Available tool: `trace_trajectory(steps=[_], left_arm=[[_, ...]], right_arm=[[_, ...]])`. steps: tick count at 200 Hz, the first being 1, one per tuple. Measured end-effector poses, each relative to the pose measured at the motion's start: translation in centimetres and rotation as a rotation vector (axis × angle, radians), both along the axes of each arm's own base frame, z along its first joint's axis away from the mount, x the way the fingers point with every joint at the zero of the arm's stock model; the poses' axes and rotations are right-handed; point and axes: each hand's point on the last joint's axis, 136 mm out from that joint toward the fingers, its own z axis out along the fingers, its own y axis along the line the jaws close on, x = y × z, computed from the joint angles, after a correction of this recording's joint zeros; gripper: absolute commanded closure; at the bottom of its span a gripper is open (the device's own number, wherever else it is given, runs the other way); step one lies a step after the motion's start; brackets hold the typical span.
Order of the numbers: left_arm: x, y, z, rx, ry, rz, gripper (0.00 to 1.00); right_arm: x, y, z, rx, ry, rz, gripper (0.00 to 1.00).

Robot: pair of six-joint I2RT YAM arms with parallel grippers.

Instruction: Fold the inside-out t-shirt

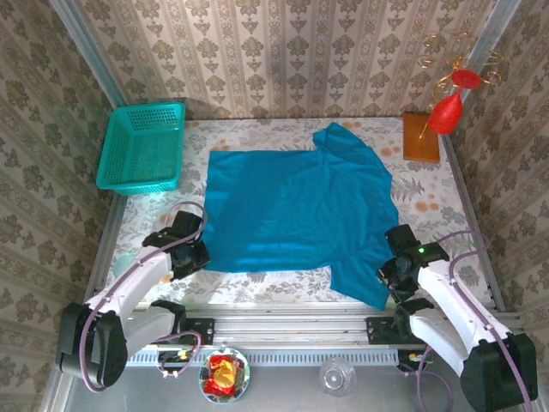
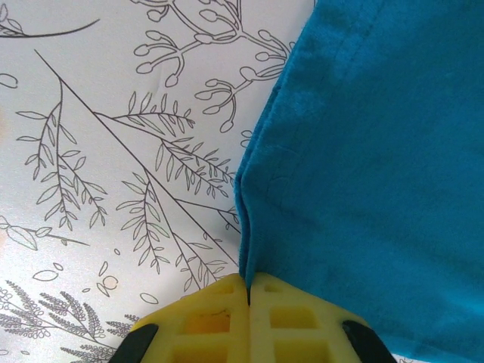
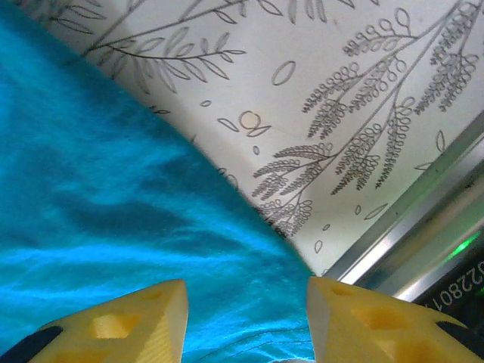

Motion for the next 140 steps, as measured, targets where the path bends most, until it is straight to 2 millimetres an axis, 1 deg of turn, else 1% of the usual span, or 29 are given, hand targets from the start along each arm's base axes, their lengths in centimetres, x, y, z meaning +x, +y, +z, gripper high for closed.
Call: trace_trajectory(steps=[66, 89, 119, 140], left_arm=[[-0.1, -0.2, 0.0, -0.014, -0.006, -0.003, 0.99], [0.0, -0.2, 0.0, -0.015, -0.01, -0.002, 0.99], [0.3, -0.3, -0.1, -0.021, -0.014, -0.002, 0.99], [0.3, -0.4, -0.2, -0.024, -0.009, -0.003, 0.99]], right_arm=[[-0.9, 0.2, -1.0, -0.004, 0.107, -0.053, 0.55], [-1.2, 0.4, -1.2, 0.005, 0.138, -0.061, 0.52], [-0.4, 1.1, -1.2, 0.04, 0.111, -0.073, 0.52], [0.2, 1.4, -1.5, 0.052, 0.104, -0.085, 0.53]])
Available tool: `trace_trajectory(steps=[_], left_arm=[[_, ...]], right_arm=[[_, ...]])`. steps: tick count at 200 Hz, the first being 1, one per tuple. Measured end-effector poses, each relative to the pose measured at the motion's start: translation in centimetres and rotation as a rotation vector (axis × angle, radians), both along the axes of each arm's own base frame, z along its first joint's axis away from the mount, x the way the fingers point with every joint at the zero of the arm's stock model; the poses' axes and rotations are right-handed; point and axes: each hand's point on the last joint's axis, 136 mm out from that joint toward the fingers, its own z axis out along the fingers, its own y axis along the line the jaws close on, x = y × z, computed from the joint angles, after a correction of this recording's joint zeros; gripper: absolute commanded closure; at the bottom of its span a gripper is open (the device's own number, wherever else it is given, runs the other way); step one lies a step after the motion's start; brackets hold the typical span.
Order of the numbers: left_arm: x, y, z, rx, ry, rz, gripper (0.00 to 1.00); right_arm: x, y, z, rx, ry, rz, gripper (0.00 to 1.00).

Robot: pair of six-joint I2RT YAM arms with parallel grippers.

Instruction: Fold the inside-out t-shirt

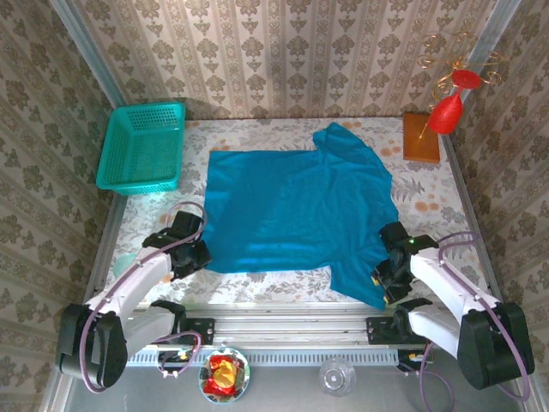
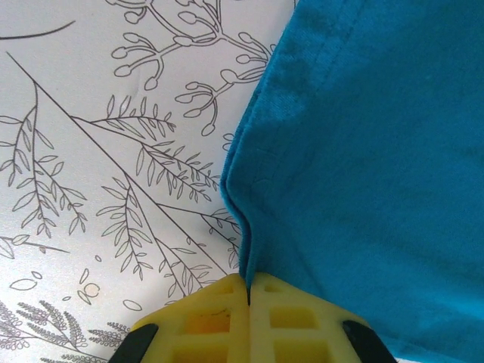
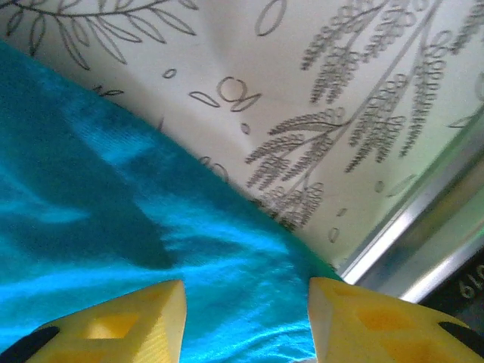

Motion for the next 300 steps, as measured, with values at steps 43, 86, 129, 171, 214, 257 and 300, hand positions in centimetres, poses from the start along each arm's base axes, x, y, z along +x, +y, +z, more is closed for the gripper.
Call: trace_trajectory(steps=[43, 86, 129, 171, 214, 257, 300], left_arm=[[0.0, 0.0, 0.0, -0.005, 0.002, 0.003, 0.99], [0.0, 0.1, 0.3, -0.008, -0.005, 0.011, 1.0], [0.5, 0.0, 2.2, -0.029, -0.057, 0.012, 1.0], [-0.2, 0.1, 4.0, -0.048, -0.087, 0.008, 1.0], [-0.8, -0.1, 6.1, -0.076, -0.117, 0.003, 1.0], [-0.2, -0.2, 7.7, -0.078, -0.139, -0.003, 1.0], [2.6, -0.6, 8.1, -0.07, -0.148, -0.041, 1.0]], right_arm=[[0.8, 0.5, -0.7, 0.018, 0.02, -0.009, 0.66], [1.6, 0.7, -0.1, 0.028, -0.034, -0.009, 0.87], [1.9, 0.6, 2.3, 0.046, -0.182, -0.006, 1.0], [0.5, 0.0, 4.9, 0.056, -0.304, -0.011, 1.0], [-0.9, -0.5, 7.9, 0.053, -0.379, -0.012, 1.0], [0.2, -0.9, 9.9, 0.01, -0.377, 0.046, 1.0], [6.0, -0.5, 12.3, -0.045, -0.457, 0.163, 1.0]])
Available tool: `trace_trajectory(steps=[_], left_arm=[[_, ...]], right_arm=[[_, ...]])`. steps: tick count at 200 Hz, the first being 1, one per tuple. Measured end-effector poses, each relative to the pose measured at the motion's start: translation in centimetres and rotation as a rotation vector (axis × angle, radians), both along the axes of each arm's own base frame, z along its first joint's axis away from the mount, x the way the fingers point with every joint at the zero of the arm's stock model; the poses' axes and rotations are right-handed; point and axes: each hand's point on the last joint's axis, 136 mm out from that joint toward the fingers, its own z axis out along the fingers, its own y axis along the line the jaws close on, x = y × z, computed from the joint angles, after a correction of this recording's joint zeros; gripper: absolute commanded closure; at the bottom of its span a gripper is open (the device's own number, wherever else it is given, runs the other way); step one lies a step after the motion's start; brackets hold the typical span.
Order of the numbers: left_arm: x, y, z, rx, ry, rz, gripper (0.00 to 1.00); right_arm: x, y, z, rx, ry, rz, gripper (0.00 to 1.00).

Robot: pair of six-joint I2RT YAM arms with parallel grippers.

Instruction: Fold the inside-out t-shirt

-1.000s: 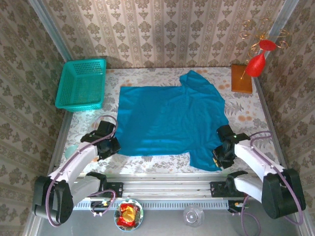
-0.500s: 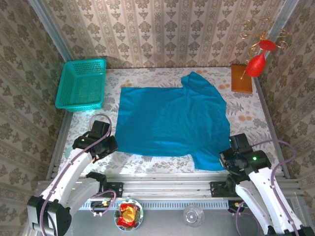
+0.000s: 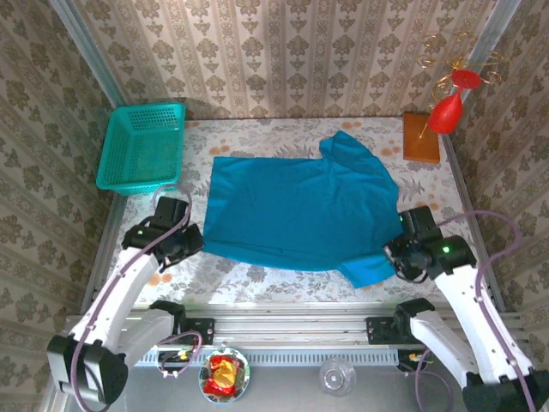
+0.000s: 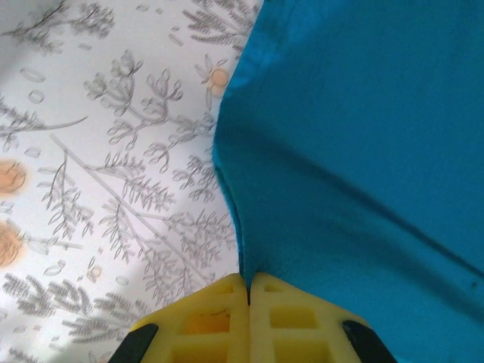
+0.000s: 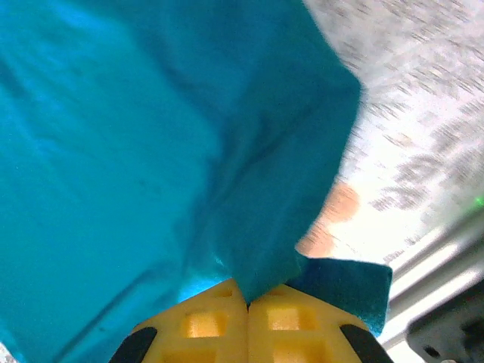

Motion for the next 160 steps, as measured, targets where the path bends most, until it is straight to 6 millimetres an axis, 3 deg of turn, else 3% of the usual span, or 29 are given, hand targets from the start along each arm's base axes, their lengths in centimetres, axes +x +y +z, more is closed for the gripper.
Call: trace_trajectory(steps=[67, 119, 160], left_arm=[[5.1, -0.3, -1.1, 0.008, 0.008, -0.076, 1.0], [8.4, 0.3, -2.0, 0.032, 0.025, -0.093, 1.0], [9.7, 0.3, -3.9, 0.036, 0.074, -0.113, 1.0]], right_arm=[[8.2, 0.2, 0.1, -0.07, -0.074, 0.129, 1.0], [11.8, -1.0, -0.1, -0.096, -0.117, 0.142, 1.0], [13.6, -1.4, -1.2, -0.088, -0.095, 0.156, 1.0]])
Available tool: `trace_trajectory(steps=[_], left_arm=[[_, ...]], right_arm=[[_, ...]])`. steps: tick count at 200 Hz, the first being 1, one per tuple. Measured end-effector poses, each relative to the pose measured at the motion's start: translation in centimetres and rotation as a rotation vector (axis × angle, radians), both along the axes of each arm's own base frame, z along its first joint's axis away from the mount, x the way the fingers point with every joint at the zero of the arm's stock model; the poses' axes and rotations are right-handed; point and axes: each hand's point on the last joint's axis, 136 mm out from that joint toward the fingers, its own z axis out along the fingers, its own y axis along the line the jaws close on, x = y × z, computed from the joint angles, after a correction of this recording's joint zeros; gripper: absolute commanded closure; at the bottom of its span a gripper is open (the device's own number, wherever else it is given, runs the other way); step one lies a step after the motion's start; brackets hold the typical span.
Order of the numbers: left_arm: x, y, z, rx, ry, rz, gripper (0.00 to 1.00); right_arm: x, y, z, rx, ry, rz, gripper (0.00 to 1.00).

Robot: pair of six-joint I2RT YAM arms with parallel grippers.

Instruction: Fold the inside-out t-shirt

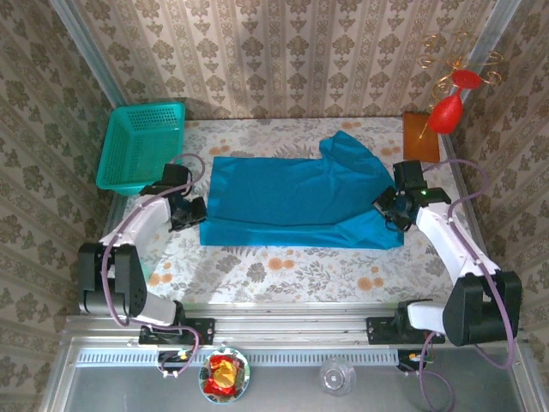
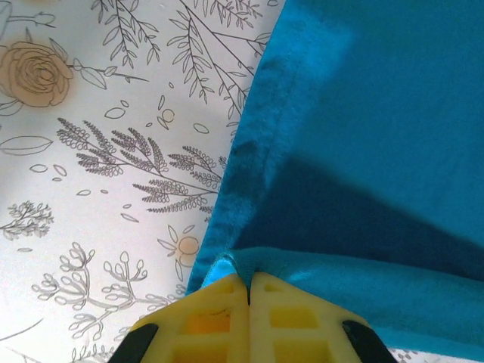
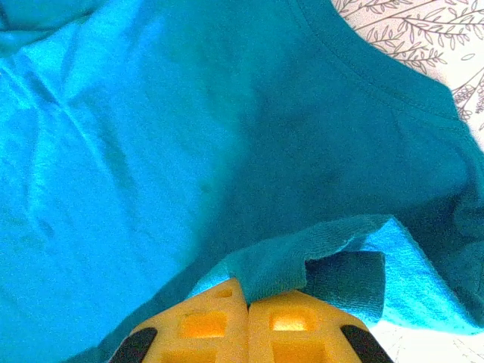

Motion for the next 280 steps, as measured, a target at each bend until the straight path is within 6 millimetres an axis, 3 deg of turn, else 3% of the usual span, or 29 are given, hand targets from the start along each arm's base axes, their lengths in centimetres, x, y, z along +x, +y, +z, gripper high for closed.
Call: trace_trajectory(steps=[46, 98, 120, 132, 154, 182, 220, 246, 280], left_arm=[[1.3, -0.5, -1.0, -0.012, 0.013, -0.024, 0.98], [2.8, -0.9, -1.4, -0.011, 0.002, -0.054, 0.88], [3.2, -1.2, -1.5, -0.019, 0.004, -0.074, 0.76], [3.5, -1.2, -1.3, -0.016, -0.004, -0.085, 0.73], [3.9, -1.0, -0.7, 0.0, -0.026, -0.085, 0.68], [3.9, -0.9, 0.9, 0.005, -0.076, -0.088, 0.68], [2.3, -2.7, 2.4, -0.032, -0.119, -0.145, 0.79], [-0.1, -3.8, 0.4, -0.061, -0.06, -0.173, 0.87], [-2.6, -3.5, -2.5, -0.065, 0.033, -0.167, 0.92]], right_arm=[[1.0, 0.0, -1.5, 0.0, 0.037, 0.019, 1.0], [1.7, -0.3, -1.7, -0.004, 0.038, 0.013, 1.0], [1.8, -0.4, -1.8, -0.011, 0.042, 0.019, 0.69], [1.9, -0.5, -1.7, -0.015, 0.04, 0.017, 0.57], [1.9, -0.7, -1.3, -0.028, 0.028, 0.027, 0.47], [1.3, -0.8, -0.1, -0.044, 0.003, 0.042, 0.42], [0.3, 0.2, 0.8, -0.011, -0.039, 0.105, 0.4], [-1.8, 1.8, -1.0, 0.036, 0.001, 0.168, 0.33], [-4.2, 4.2, -4.5, 0.125, 0.063, 0.243, 0.27]])
